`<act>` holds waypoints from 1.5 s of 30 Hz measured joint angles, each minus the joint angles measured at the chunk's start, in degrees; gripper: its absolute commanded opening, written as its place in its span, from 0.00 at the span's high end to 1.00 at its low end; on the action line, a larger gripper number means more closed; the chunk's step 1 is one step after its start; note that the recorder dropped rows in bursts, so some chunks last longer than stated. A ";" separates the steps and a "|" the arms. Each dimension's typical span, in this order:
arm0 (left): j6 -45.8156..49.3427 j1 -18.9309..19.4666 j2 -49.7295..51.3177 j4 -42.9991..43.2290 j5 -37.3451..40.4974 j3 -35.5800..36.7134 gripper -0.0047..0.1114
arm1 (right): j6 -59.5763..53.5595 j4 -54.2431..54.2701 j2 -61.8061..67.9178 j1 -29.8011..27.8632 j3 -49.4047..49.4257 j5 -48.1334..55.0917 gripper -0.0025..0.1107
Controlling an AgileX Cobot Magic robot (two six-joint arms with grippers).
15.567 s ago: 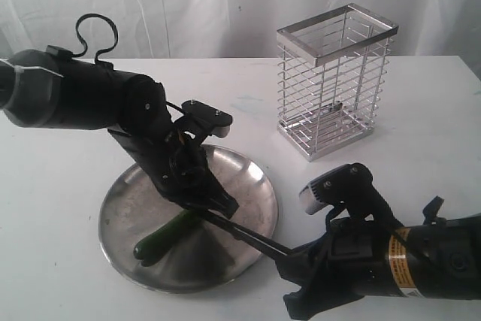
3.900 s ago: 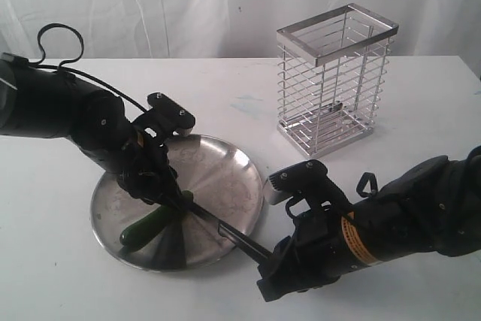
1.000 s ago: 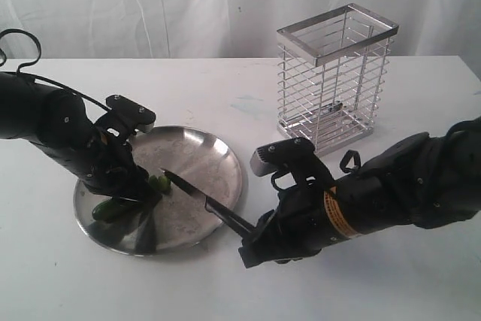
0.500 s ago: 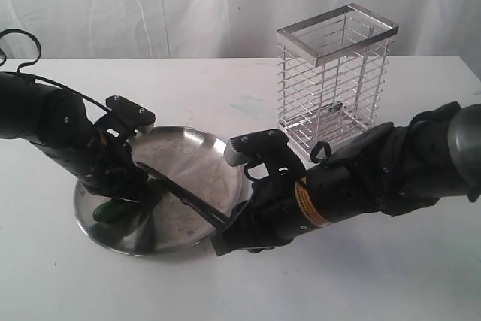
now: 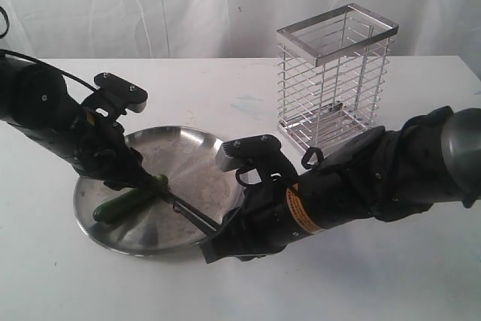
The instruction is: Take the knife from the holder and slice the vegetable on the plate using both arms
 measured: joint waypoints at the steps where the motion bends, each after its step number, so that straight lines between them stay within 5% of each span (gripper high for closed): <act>1: 0.00 0.00 -0.25 0.00 0.19 0.00 0.52 | 0.00 0.00 0.00 0.12 0.00 0.31 0.98; 45: 0.00 0.00 -1.34 -0.24 0.25 0.00 0.52 | 3.14 0.11 2.67 0.62 -0.32 1.23 0.98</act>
